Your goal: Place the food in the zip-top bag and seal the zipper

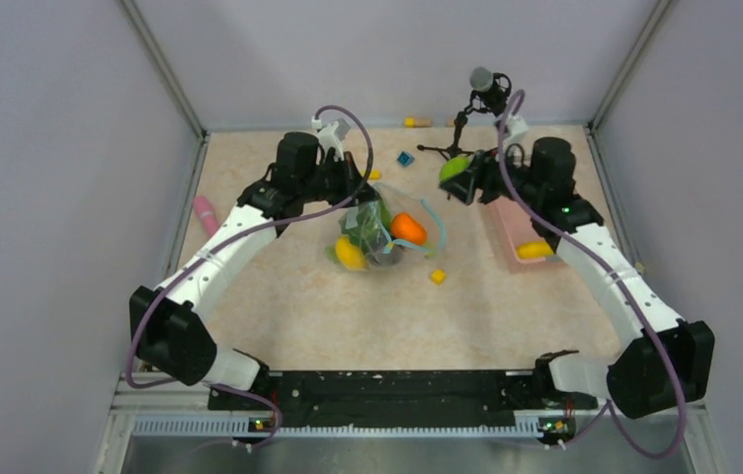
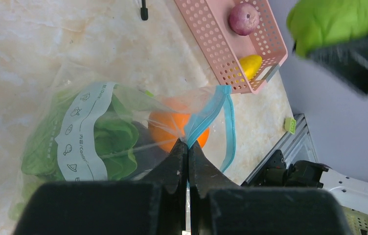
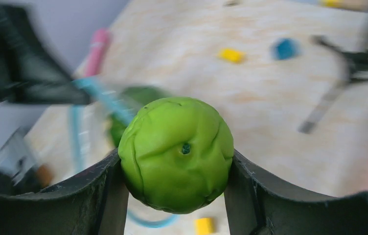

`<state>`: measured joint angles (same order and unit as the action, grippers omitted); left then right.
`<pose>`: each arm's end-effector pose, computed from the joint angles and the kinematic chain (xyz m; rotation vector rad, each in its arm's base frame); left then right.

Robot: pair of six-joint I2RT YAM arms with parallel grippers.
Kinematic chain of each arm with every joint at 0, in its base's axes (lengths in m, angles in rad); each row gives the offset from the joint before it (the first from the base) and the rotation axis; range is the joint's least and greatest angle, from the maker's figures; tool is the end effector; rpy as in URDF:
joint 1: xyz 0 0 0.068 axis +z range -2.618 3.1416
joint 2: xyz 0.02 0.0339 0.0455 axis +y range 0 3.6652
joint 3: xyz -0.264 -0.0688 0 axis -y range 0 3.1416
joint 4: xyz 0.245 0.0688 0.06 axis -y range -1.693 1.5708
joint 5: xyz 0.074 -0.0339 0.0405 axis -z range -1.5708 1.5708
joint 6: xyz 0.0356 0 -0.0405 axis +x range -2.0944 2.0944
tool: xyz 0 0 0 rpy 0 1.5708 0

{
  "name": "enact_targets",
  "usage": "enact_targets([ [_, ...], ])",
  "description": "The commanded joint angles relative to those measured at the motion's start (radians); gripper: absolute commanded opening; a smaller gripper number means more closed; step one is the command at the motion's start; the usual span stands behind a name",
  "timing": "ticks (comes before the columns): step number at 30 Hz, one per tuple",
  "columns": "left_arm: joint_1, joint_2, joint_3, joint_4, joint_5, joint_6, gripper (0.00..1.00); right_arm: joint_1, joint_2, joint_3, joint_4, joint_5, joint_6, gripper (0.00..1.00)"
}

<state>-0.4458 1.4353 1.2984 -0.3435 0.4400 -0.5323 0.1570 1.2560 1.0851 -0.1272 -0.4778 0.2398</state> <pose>0.2907 -0.1557 0.3520 0.1986 2.1626 -1.0380 0.2847 0.0616 0.3510 -0.2584 1.8789 0.7175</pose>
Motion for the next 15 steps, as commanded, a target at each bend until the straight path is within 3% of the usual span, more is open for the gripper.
enact_targets([
  [1,0.004,-0.029,-0.007,0.075,0.042,-0.016,0.00,0.203,-0.032,-0.024,0.060,-0.274,0.052,0.27],
  [6,0.004,-0.046,-0.020,0.072,0.059,-0.021,0.00,0.332,0.015,-0.024,0.085,-0.253,0.084,0.27],
  [15,0.005,-0.072,-0.036,0.083,0.126,-0.020,0.00,0.406,0.195,0.057,0.008,-0.149,0.077,0.27],
])
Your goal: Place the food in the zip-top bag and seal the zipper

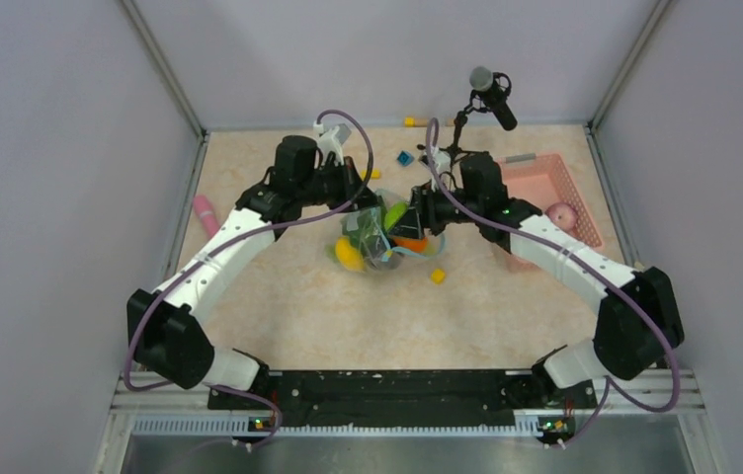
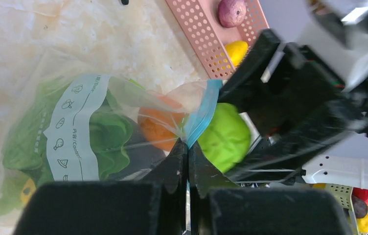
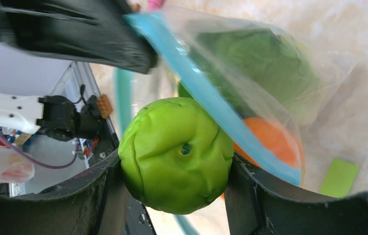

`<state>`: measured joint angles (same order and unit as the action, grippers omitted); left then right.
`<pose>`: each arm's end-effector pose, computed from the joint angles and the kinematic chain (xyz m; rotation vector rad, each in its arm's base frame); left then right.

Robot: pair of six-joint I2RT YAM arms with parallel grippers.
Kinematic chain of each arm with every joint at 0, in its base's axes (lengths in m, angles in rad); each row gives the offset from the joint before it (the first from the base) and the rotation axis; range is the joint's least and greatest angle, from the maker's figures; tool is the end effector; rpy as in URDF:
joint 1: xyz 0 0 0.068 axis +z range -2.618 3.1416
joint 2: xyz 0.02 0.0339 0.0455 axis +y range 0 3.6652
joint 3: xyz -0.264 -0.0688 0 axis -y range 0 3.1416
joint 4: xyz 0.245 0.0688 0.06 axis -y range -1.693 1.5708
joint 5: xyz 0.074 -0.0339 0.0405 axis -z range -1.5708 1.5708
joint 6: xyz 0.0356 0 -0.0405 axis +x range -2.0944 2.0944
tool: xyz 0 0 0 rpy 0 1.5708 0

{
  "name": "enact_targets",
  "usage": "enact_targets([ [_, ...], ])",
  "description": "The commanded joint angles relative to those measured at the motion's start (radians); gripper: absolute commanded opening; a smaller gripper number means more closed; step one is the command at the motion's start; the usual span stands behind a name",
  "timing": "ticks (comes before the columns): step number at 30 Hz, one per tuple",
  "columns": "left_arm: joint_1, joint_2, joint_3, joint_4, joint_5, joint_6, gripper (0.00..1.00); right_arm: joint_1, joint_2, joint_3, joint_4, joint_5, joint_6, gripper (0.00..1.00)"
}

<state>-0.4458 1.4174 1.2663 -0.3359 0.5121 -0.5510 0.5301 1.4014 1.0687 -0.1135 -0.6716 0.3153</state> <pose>0.2846 -0.1553 0.3477 0.2267 2.1779 -1.1198 0.2636 0.1802 0.3065 -0.6760 2.0135 1.1965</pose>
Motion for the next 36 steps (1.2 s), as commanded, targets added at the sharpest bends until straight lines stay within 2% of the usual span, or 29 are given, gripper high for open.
enact_targets([
  [1,0.004,-0.056,-0.006,0.077,0.065,0.001,0.00,0.036,0.061,0.079,0.000,0.081,0.012,0.27],
  [3,0.004,-0.056,-0.009,0.085,0.103,0.001,0.00,0.054,0.077,0.082,0.046,0.170,0.041,0.28],
  [6,0.004,-0.054,-0.020,0.100,0.156,-0.004,0.00,0.078,0.091,0.076,0.171,0.345,0.145,0.40],
  [9,0.003,-0.057,-0.026,0.105,0.184,-0.004,0.00,0.106,0.094,0.057,0.257,0.539,0.235,0.46],
  [11,0.003,-0.065,-0.031,0.112,0.201,-0.004,0.00,0.125,0.100,0.046,0.281,0.673,0.265,0.48],
  [14,0.004,-0.078,-0.036,0.121,0.202,-0.007,0.00,0.141,0.133,0.080,0.248,0.763,0.260,0.52],
  [17,0.005,-0.087,-0.045,0.134,0.161,-0.030,0.00,0.163,0.164,0.124,0.193,0.777,0.213,0.62],
  [21,0.005,-0.096,-0.057,0.159,0.078,-0.070,0.00,0.208,0.175,0.163,0.158,0.786,0.115,0.88],
  [22,0.004,-0.097,-0.058,0.164,0.063,-0.077,0.00,0.214,0.174,0.173,0.150,0.778,0.094,0.90],
  [30,0.018,-0.122,-0.076,0.181,-0.057,-0.113,0.00,0.219,0.098,0.157,0.176,0.529,0.009,0.92],
  [36,0.047,-0.121,-0.104,0.214,-0.022,-0.143,0.00,0.217,0.040,0.152,0.137,0.307,0.027,0.91],
])
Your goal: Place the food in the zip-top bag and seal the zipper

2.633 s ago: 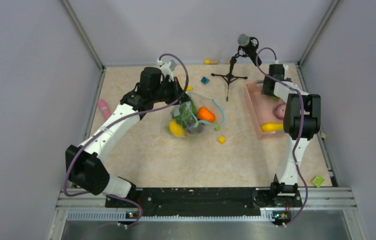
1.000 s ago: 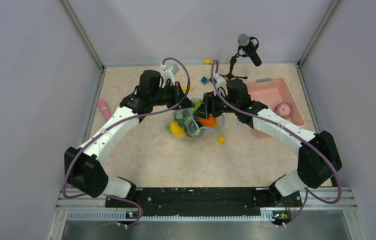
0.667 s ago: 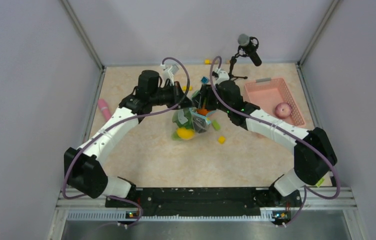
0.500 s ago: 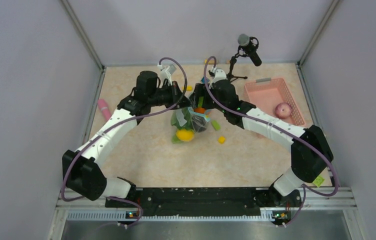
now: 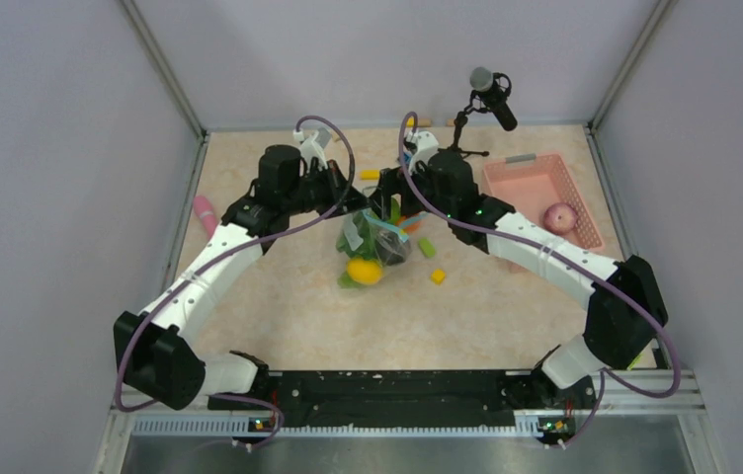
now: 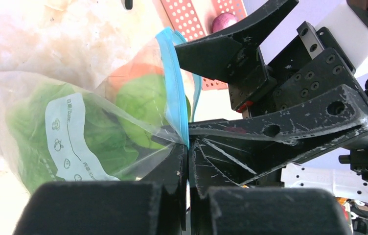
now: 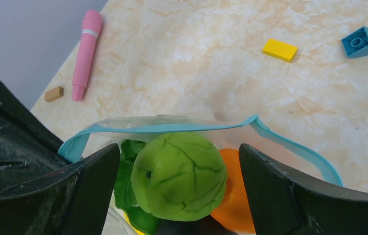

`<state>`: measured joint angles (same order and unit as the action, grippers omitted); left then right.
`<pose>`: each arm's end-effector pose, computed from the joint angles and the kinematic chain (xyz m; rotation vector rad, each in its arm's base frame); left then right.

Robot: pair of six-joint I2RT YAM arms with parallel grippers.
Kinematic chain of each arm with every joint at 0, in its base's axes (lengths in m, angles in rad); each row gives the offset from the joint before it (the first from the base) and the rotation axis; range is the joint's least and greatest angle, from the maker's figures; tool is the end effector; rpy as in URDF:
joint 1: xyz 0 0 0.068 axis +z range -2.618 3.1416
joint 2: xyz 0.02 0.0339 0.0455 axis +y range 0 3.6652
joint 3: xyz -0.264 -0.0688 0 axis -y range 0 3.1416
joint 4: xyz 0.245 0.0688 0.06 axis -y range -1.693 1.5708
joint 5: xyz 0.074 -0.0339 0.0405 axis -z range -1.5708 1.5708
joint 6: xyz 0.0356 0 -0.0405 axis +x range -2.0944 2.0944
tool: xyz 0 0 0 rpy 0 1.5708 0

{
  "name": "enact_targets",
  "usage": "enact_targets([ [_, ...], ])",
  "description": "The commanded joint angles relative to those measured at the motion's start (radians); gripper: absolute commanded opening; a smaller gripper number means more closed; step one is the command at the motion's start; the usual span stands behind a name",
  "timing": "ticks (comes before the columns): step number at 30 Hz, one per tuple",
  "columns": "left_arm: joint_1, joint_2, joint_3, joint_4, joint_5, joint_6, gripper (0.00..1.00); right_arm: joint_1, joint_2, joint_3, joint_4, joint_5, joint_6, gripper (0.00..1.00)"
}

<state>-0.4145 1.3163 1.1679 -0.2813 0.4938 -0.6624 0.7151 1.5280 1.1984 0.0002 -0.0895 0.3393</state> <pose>0.2682 -0.1365 0.3482 0.0782 2.1460 -1.1563 0.2724 0.2408 0.3193 -0.4320 1.9326 0.7886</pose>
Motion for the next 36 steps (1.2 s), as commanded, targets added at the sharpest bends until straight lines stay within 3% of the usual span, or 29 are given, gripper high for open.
enact_targets([
  [1,0.020,-0.017,-0.011,0.167,0.010,-0.033,0.00,0.032,-0.090,0.029,0.006,-0.296,0.003,0.91],
  [5,0.030,-0.022,-0.021,0.178,0.029,-0.033,0.00,0.023,-0.123,0.033,-0.062,-0.333,-0.015,0.91],
  [17,0.047,-0.041,-0.039,0.167,0.048,-0.010,0.00,-0.088,-0.317,-0.075,-0.253,0.051,-0.079,0.91],
  [21,0.048,-0.047,-0.038,0.161,0.063,-0.001,0.00,-0.138,-0.300,-0.109,-0.293,0.070,-0.019,0.88],
  [28,0.049,-0.047,-0.035,0.150,0.054,0.004,0.00,-0.199,-0.146,-0.124,-0.249,-0.077,0.066,0.64],
  [35,0.053,-0.040,-0.021,0.127,0.044,0.019,0.00,-0.198,-0.155,-0.118,-0.193,-0.100,0.084,0.00],
  [36,0.054,-0.035,-0.016,0.118,0.040,0.024,0.00,-0.198,-0.167,-0.111,-0.181,-0.113,0.083,0.00],
])
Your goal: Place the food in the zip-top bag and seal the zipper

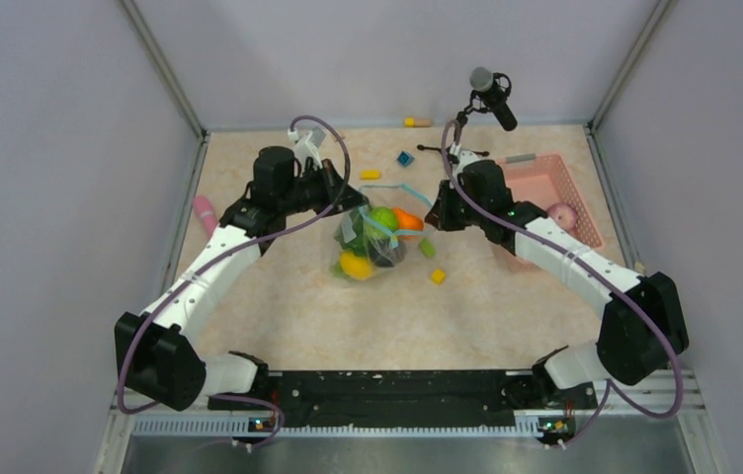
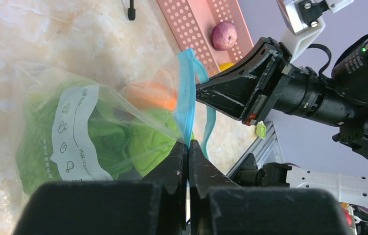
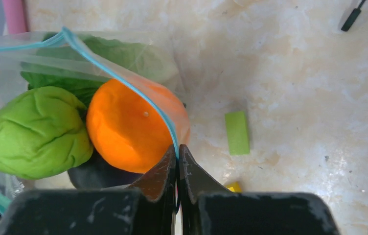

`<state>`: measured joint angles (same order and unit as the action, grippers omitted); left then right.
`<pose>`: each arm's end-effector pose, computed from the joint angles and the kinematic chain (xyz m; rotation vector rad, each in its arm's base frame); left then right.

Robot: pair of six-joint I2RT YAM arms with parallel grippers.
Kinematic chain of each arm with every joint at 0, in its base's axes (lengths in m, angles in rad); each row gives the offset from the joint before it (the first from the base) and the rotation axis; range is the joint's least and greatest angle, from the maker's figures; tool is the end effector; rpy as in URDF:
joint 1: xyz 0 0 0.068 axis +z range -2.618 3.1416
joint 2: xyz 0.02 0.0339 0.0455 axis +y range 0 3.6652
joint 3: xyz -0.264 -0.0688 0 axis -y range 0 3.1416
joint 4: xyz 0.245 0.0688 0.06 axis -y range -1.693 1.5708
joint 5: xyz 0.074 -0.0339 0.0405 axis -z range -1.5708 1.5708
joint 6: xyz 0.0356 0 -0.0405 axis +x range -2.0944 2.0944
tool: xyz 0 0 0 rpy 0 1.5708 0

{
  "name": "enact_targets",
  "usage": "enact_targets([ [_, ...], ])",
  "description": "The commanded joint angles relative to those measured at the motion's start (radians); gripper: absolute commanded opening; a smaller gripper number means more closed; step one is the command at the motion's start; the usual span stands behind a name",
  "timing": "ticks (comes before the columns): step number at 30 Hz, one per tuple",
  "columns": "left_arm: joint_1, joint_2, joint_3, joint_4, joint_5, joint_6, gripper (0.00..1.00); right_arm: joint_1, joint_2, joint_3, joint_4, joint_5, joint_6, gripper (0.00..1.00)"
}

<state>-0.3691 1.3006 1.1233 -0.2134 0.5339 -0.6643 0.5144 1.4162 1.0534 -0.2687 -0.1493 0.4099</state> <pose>0.2714 -0.1244 0.3439 0.0705 2.1010 -1.1757 0.2741 0.1610 0.2790 -0.2052 2.2692 0.6676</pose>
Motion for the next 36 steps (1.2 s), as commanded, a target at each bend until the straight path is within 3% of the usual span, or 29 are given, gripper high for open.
enact_targets([
  [1,0.009,-0.017,0.036,0.024,-0.008,0.039,0.00,0.002,-0.068,0.050,0.093,-0.071,0.000,0.00],
  [4,0.010,-0.011,0.058,-0.053,-0.069,0.082,0.00,0.003,-0.085,0.118,0.090,-0.168,-0.028,0.00],
  [7,0.008,-0.016,0.073,-0.117,-0.167,0.130,0.08,0.005,-0.059,0.196,0.086,-0.319,-0.047,0.00],
  [13,0.007,-0.021,0.069,-0.119,-0.164,0.145,0.13,0.055,0.068,0.333,0.067,-0.438,-0.072,0.00],
  [22,-0.001,0.029,0.016,0.119,0.083,-0.001,0.01,0.154,0.279,0.519,0.013,-0.356,-0.086,0.00],
  [29,-0.005,0.036,0.002,0.140,0.069,-0.021,0.00,0.158,0.284,0.484,0.000,-0.201,-0.080,0.00],
  [36,-0.005,-0.039,-0.021,0.045,-0.114,0.035,0.00,0.143,0.197,0.470,-0.138,0.054,-0.124,0.00],
])
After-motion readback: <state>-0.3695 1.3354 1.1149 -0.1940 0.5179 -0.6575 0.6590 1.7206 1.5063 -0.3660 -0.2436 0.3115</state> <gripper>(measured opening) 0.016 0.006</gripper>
